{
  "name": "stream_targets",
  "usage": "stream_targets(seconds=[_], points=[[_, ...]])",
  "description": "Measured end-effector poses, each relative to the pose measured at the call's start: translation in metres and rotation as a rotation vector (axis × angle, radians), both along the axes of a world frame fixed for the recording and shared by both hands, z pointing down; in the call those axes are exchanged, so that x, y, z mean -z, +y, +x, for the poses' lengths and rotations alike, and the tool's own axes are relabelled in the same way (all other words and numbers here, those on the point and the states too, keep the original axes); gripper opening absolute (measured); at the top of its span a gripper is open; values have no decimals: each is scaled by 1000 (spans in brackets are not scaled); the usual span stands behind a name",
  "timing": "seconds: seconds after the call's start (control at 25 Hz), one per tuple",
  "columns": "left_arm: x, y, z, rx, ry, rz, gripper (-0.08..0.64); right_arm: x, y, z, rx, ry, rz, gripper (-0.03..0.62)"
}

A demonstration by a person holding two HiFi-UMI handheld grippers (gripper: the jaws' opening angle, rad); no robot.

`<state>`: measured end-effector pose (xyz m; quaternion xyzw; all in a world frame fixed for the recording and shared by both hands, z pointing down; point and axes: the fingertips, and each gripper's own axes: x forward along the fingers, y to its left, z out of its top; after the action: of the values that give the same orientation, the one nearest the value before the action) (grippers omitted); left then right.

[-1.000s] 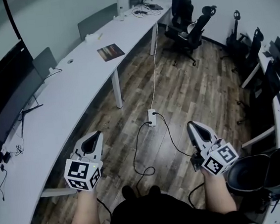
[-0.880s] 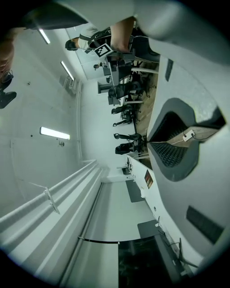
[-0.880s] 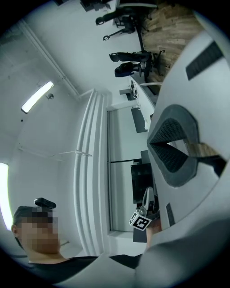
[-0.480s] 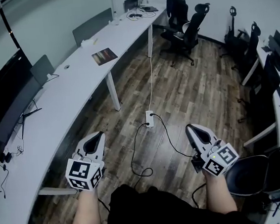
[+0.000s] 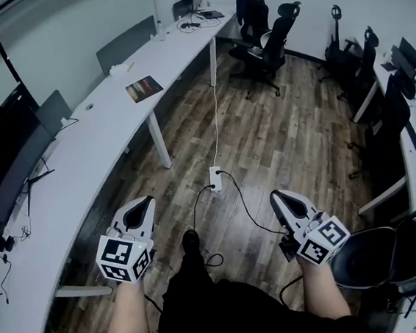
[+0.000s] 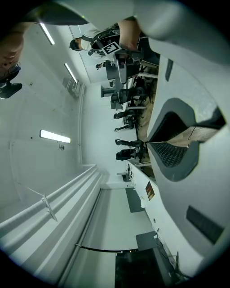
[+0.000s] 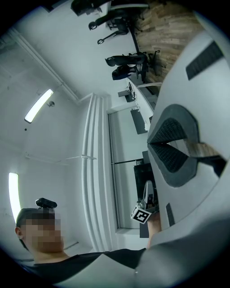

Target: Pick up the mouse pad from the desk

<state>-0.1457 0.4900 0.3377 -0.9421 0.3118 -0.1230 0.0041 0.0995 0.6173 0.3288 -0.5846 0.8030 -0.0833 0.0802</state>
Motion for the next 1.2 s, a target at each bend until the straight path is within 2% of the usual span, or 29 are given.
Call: stream_targets(seconds=[0.32,0.52,0.72,0.92,1.2], points=[[-10,-31,36,-49,31,-15,8,-9,-19,25,-42,6,-41,5],[-21,-73,60,-72,51,-33,8,-19,-55,46,-66,19,-72,5],[-34,-129,86,-94,60,-64,8,-31,-115,67,-89,13,-107,5],[-44,-196,103,-96,81,-103,8,-47,-194,67,-37,16,-173,5],[-46,-296,107,-58,100,-123,8,-44,-314,62,34,30,-198,5]])
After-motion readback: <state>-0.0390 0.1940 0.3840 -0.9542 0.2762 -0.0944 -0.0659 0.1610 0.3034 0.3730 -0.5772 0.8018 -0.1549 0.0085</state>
